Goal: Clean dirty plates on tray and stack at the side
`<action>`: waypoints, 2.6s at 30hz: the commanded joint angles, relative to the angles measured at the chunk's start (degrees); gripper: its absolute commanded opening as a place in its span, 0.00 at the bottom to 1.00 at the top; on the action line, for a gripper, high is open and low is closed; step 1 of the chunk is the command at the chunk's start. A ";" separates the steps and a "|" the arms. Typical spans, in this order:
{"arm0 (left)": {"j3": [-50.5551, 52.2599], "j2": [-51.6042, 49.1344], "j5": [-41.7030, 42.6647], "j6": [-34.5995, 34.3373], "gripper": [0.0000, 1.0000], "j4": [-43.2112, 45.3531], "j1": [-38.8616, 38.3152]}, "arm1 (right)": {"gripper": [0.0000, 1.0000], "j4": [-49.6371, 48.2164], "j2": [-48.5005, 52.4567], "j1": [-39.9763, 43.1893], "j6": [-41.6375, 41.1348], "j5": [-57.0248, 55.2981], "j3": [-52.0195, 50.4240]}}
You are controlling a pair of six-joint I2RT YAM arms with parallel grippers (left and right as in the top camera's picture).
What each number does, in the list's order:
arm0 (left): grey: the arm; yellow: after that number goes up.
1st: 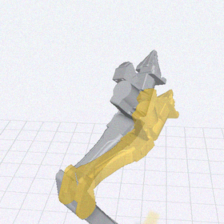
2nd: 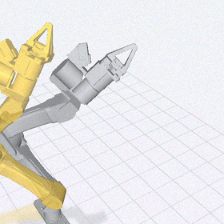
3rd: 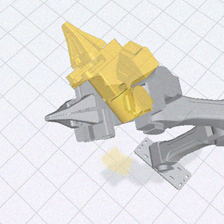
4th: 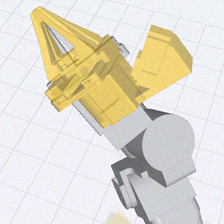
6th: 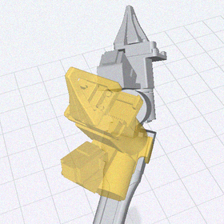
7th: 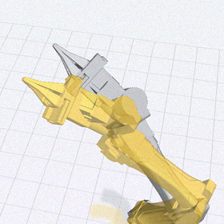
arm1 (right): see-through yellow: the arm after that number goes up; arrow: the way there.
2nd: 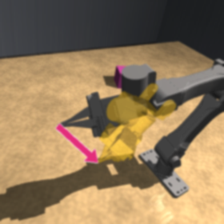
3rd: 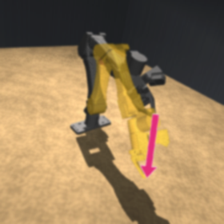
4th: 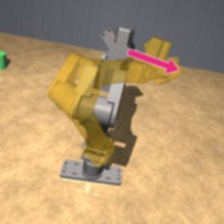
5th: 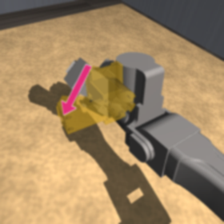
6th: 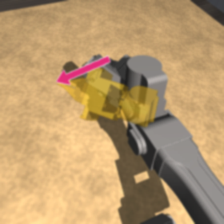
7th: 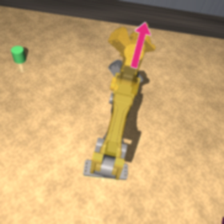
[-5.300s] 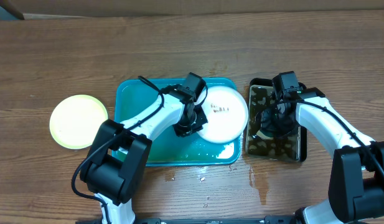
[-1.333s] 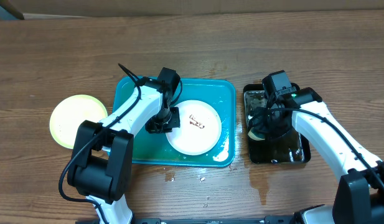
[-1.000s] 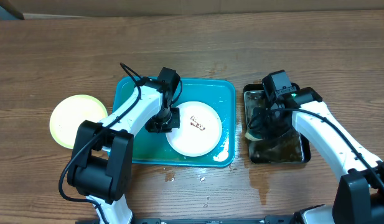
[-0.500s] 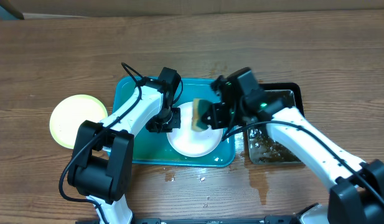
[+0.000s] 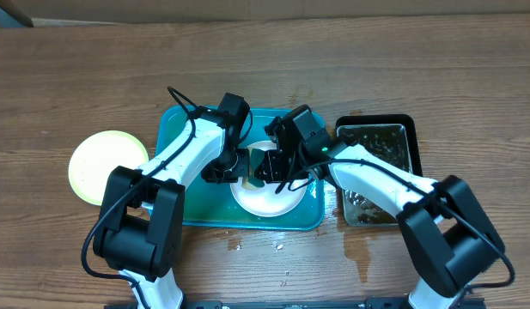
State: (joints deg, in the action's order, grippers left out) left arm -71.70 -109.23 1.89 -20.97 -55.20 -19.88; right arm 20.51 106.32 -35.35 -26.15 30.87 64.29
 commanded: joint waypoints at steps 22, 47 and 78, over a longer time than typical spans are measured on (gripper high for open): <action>4.72 1.25 -3.04 -3.76 0.04 1.03 -0.63 | 0.04 14.43 5.55 1.03 -8.41 -20.52 1.33; 3.32 8.35 -4.48 -6.10 0.04 -0.13 0.74 | 0.04 23.61 -20.06 5.97 3.89 -20.92 1.49; 3.32 24.92 -65.88 -4.68 0.04 -4.98 -21.05 | 0.04 27.08 -10.99 21.22 9.11 -34.80 -4.70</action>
State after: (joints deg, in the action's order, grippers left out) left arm -68.49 -85.23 -54.08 -25.74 -60.25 -37.93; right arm 48.27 94.91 -14.13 -17.72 -3.44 59.66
